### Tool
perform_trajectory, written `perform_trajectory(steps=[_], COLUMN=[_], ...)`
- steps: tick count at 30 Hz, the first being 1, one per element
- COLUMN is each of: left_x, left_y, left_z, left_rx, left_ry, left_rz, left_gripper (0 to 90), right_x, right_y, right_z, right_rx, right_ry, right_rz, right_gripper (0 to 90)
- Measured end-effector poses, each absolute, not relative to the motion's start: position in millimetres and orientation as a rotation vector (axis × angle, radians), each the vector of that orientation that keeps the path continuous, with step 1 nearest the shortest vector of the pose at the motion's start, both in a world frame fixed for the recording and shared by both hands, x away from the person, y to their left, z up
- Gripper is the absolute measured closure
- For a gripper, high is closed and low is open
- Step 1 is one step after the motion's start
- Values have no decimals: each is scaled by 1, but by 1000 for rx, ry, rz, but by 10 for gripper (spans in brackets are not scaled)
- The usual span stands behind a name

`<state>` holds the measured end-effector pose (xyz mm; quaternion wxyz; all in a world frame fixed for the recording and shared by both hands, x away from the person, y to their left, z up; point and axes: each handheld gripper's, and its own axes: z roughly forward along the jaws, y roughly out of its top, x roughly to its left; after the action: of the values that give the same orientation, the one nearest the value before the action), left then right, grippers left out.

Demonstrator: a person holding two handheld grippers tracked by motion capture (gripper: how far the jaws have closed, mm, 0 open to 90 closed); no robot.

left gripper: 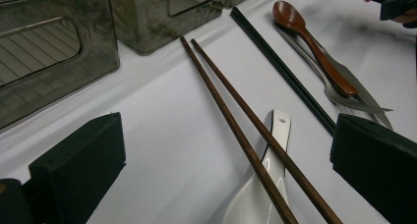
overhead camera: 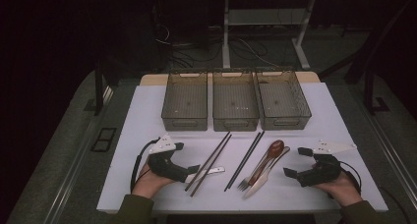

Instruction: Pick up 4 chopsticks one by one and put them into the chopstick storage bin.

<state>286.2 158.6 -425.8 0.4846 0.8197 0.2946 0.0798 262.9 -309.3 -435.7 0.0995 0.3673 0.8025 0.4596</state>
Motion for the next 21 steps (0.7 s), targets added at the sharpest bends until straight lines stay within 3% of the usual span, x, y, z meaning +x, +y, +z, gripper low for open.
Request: perform_trajectory(steps=[21], left_x=[290], left_y=[143], left_z=[-423], left_rx=[1979], left_ry=[710], left_rz=[169], left_gripper=[17], right_x=[264], right_y=[-310], right_z=[-435], right_rx=[1089], right_ry=[2369], right_rz=[1386], right_gripper=[8])
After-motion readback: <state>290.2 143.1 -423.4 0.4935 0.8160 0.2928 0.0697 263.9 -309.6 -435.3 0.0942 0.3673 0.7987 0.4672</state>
